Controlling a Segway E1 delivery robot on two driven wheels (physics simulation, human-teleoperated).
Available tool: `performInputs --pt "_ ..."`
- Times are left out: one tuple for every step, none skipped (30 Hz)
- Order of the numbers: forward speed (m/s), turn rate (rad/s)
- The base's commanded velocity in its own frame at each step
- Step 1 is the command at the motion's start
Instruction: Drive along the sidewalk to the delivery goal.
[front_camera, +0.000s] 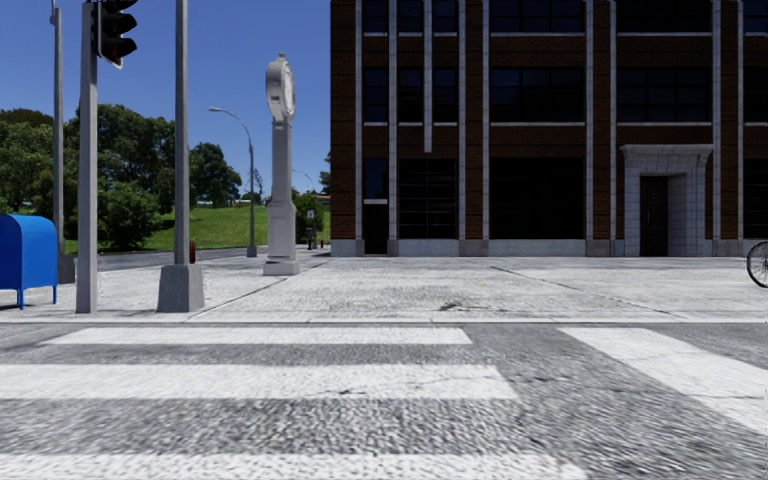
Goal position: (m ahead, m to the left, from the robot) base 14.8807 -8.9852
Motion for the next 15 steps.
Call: performInputs --pt "2.00 0.00" --pt "2.00 0.00" --pt "2.00 0.00" --pt "2.00 0.00" --pt "2.00 0.00" --pt "2.00 0.00" --pt "2.00 0.00" --pt "2.00 0.00" --pt "2.00 0.00" --pt "2.00 0.00" --pt "2.00 0.00" --pt "2.00 0.00" --pt "2.00 0.00" --pt "2.00 0.00" --pt "2.00 0.00"
